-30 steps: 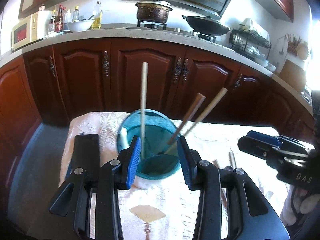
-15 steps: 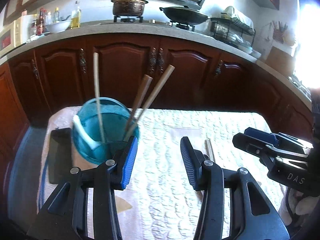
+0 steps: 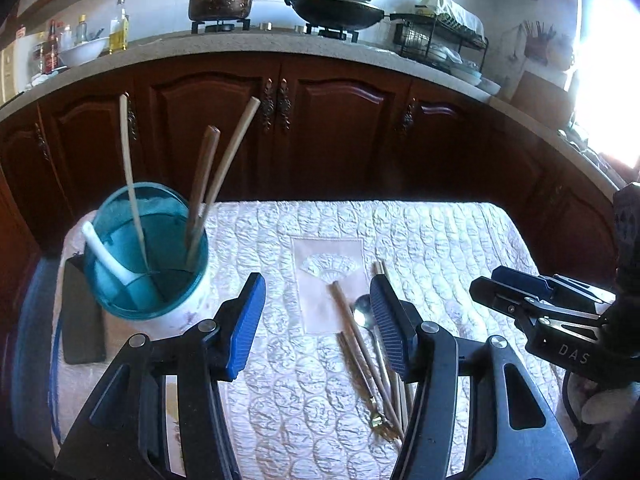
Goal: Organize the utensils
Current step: 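Withdraw both tools from the cup toward the remaining utensils, then grasp another wooden chopstick with the right tool while the left tool approaches the utensils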
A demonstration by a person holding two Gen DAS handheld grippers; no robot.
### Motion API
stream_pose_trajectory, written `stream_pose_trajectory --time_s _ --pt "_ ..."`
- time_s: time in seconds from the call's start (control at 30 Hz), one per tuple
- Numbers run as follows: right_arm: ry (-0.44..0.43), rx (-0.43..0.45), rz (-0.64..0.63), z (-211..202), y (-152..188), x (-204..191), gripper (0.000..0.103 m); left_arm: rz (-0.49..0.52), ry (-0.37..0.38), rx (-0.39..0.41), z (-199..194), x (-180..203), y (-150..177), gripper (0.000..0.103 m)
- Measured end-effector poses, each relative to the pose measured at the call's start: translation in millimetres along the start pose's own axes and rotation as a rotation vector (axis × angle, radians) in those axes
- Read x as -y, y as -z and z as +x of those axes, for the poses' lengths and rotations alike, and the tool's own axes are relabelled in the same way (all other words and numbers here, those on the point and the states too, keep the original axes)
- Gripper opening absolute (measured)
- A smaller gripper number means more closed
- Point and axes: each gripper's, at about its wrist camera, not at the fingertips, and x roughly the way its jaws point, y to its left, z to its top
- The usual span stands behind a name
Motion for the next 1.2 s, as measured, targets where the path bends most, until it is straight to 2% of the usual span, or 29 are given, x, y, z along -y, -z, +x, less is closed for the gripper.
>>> stream_pose_trajectory --time_s 0.2,0.37,0.53,0.77,0.8,0.83,0.87,1.0,1.1,1.2 --pt "0.014 -0.046 0.040 13.5 11.9 22.6 0.043 -0.023 0.029 -0.064 16.9 -6.3 8.9 0.054" --pt "-0.024 -0.107 0.073 39.8 18.0 29.5 0.043 -0.058 0.050 -0.130 34.3 -14.7 19.4 0.054" --pt "-0.025 -0.171 0.066 75.8 26.6 30.2 0.026 -0.069 0.052 -0.161 42.6 -16.7 26.6 0.054" --pt "-0.106 -0.277 0.204 127.8 37.7 45.9 0.019 -0.068 0.053 -0.178 48.0 -19.7 31.3 0.054" --pt "-0.106 -0.287 0.222 133.0 39.3 48.2 0.016 -0.071 0.053 -0.182 49.8 -20.0 31.7 0.054" --pt "-0.118 -0.291 0.241 135.5 40.8 50.5 0.009 -0.072 0.053 -0.185 51.1 -20.4 31.9 0.054" --pt "-0.138 -0.289 0.265 135.4 41.8 52.9 0.007 -0.073 0.055 -0.188 52.6 -20.7 31.9 0.054" --pt "-0.145 -0.256 0.291 117.5 43.6 63.3 0.007 -0.070 0.057 -0.197 60.9 -20.3 31.6 0.054" --pt "-0.110 -0.257 0.309 107.5 48.1 76.9 0.006 -0.080 0.065 -0.210 72.5 -19.7 30.5 0.054" --pt "-0.065 -0.297 0.275 106.8 50.7 83.0 0.006 -0.101 0.079 -0.232 88.0 -18.5 27.9 0.054"
